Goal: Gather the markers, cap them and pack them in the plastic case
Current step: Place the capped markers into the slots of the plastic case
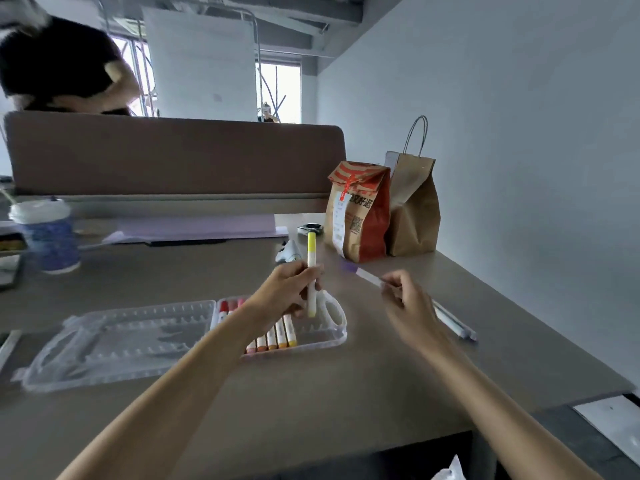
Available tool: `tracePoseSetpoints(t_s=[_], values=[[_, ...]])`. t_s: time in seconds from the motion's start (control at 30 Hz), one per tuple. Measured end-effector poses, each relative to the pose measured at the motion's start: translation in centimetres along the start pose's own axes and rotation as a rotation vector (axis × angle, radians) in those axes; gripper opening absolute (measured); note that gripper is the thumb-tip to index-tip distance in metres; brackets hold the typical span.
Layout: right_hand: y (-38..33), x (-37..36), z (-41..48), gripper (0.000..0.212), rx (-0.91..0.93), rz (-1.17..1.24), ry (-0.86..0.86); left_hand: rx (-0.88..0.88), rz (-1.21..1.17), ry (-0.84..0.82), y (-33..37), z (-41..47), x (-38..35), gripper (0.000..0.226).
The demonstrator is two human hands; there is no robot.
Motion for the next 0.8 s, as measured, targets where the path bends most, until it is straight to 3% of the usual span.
tracePoseSetpoints(t_s=[0.27, 0.53, 0.6, 0.73, 0.8], values=[[-5.3, -6.2, 6.4, 0.013, 0.171, 0.187, -0.142, 0.010, -0.024, 0.124, -1.1, -3.4, 5.1, 0.024], [-4.4, -7.1, 6.5, 0.024, 0.228, 0.095, -0.229, 0.005, 0.164, 0.114, -2.3, -2.5, 6.0, 0.024], [-4.0, -6.9, 6.4, 0.025, 0.201, 0.099, -0.233, 0.011, 0.219, 0.115, -3.2, -1.8, 5.5, 0.032], [-4.0, -6.6, 6.0, 0.025, 0.151, 0.159, -0.221, 0.161, 0.519, 0.153, -4.7, -1.5, 5.1, 0.074], [-4.3, -6.6, 5.8, 0.027, 0.142, 0.189, -0.216, 0.191, 0.562, 0.140, -4.9, -1.4, 5.2, 0.080]])
Point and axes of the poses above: each hand's wrist, its own z-axis towards the middle knuckle, its own x-axis out of the back of the hand, y = z × x, the point moved 3 cm from there along z, towards the middle knuckle, and after that the axes turned 15 degrees about -y, right-handed, at the moved point
